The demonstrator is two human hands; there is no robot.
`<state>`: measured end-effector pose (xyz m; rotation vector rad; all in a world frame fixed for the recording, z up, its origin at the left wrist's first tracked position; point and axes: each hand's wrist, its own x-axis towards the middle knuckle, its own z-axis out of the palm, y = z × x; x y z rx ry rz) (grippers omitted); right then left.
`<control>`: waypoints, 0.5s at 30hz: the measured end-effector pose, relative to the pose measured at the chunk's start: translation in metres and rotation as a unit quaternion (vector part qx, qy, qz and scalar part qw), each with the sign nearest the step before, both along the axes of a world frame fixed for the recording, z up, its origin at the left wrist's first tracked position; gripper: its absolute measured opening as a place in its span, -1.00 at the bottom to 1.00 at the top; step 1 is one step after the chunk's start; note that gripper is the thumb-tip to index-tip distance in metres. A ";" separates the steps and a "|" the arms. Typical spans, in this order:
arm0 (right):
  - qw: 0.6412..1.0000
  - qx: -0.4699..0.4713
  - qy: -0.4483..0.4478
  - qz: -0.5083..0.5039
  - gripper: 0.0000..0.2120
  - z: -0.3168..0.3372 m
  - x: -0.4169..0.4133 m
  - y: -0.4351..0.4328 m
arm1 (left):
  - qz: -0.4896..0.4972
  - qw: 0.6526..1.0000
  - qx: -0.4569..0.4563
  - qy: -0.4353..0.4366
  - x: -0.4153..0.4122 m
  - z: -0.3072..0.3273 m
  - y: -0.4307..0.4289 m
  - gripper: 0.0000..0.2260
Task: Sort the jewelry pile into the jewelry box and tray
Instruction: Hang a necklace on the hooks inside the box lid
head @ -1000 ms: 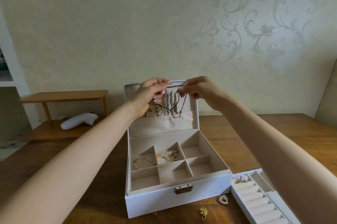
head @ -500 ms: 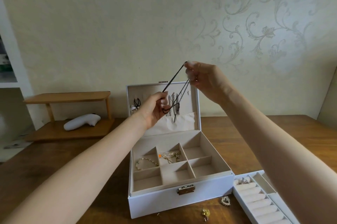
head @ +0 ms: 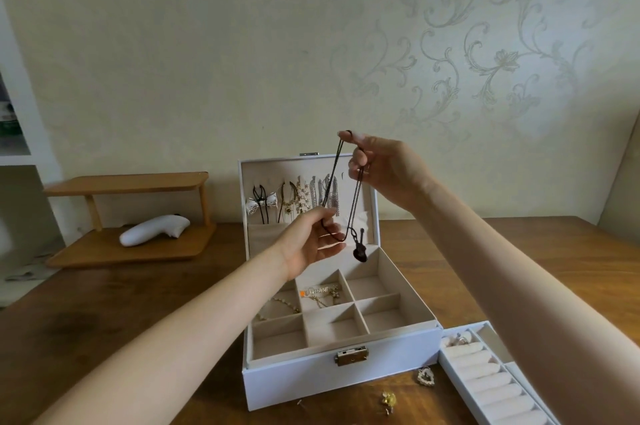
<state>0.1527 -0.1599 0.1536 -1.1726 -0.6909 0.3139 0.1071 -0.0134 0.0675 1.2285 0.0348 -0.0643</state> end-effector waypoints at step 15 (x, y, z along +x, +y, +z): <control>0.999 0.002 -0.012 0.047 -0.82 0.009 -0.001 -0.002 | -0.189 0.980 -0.055 0.011 -0.010 -0.016 -0.004 -0.66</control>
